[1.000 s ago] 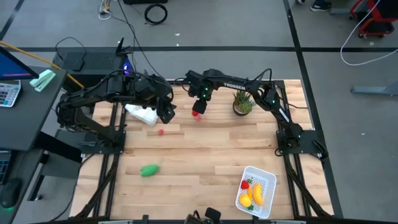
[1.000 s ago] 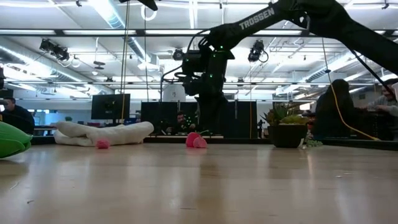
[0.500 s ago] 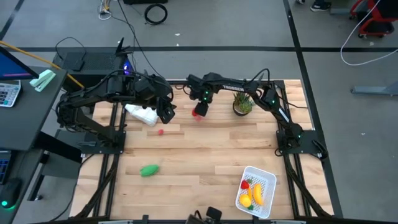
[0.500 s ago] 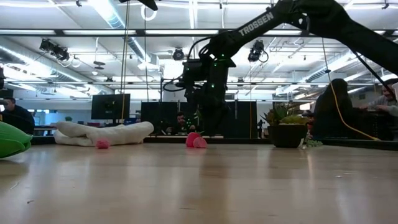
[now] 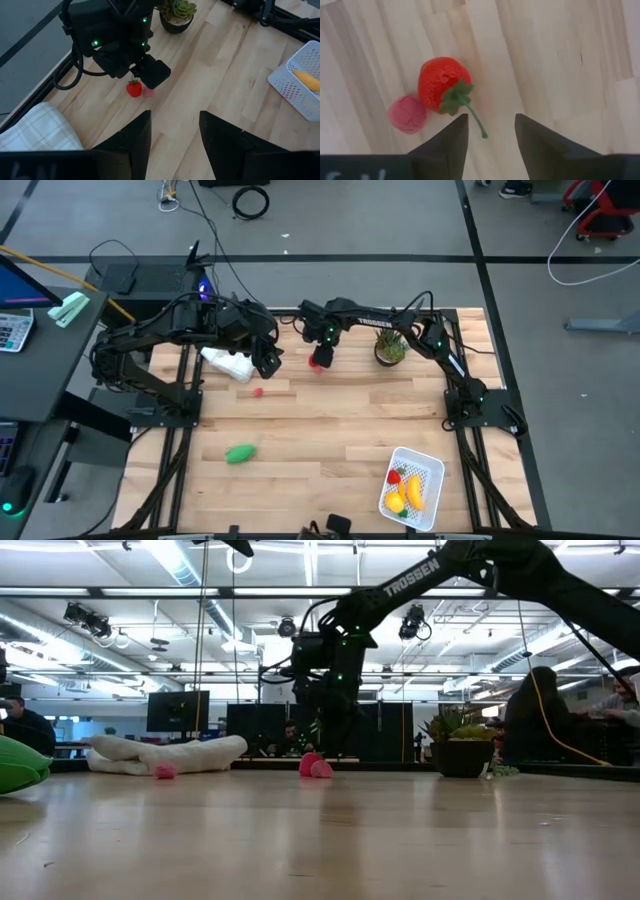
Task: Pick and placing Produce into tupperware
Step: Put the strawberry into the white bin
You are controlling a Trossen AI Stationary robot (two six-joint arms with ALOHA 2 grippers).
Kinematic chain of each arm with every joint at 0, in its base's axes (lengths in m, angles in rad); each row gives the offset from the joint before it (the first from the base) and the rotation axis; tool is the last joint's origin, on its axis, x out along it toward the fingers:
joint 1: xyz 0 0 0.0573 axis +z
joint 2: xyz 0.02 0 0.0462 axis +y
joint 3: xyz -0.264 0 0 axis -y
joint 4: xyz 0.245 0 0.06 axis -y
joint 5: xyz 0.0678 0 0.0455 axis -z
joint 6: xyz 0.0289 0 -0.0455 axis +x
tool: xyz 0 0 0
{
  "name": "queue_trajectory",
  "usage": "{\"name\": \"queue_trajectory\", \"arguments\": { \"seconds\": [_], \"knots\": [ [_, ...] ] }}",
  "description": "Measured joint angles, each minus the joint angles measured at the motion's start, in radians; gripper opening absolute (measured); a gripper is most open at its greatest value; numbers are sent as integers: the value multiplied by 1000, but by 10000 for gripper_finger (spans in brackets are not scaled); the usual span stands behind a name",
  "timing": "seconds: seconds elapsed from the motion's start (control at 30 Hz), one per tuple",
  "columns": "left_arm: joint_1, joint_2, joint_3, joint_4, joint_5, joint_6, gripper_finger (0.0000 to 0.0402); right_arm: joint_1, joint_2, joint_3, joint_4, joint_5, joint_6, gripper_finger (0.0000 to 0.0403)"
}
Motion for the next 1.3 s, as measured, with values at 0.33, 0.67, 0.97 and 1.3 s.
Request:
{"name": "queue_trajectory", "arguments": {
  "seconds": [0.33,0.67,0.97,1.3],
  "knots": [
    [0,0,0,0,0,1,172,6,0,0,14,-23,-10,84],
    [0,0,0,0,0,2,172,6,0,0,61,-24,47,12],
    [0,0,0,-1,0,7,172,21,-35,0,46,-84,146,4],
    [0,0,0,-8,0,9,172,113,-237,0,-89,-35,252,2]
  ]
}}
